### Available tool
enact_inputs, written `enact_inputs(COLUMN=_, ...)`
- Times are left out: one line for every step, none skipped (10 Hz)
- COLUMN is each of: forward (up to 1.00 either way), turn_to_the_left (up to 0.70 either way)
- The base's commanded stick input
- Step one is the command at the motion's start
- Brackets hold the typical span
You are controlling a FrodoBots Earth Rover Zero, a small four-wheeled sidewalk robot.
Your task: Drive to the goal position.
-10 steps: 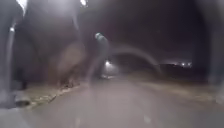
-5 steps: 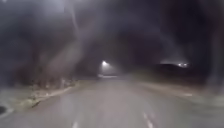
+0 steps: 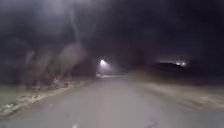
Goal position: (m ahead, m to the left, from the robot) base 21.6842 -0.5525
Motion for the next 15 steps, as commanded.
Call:
enact_inputs(forward=1.0, turn_to_the_left=-0.04)
enact_inputs(forward=1.0, turn_to_the_left=-0.04)
enact_inputs(forward=1.0, turn_to_the_left=-0.04)
enact_inputs(forward=1.0, turn_to_the_left=0.02)
enact_inputs(forward=1.0, turn_to_the_left=0.1)
enact_inputs(forward=1.0, turn_to_the_left=0.19)
enact_inputs(forward=1.0, turn_to_the_left=0.24)
enact_inputs(forward=1.0, turn_to_the_left=0.26)
enact_inputs(forward=1.0, turn_to_the_left=0.24)
enact_inputs(forward=1.0, turn_to_the_left=0.13)
enact_inputs(forward=1.0, turn_to_the_left=0.05)
enact_inputs(forward=1.0, turn_to_the_left=0.05)
enact_inputs(forward=1.0, turn_to_the_left=0.05)
enact_inputs(forward=1.0, turn_to_the_left=0.05)
enact_inputs(forward=1.0, turn_to_the_left=0.05)
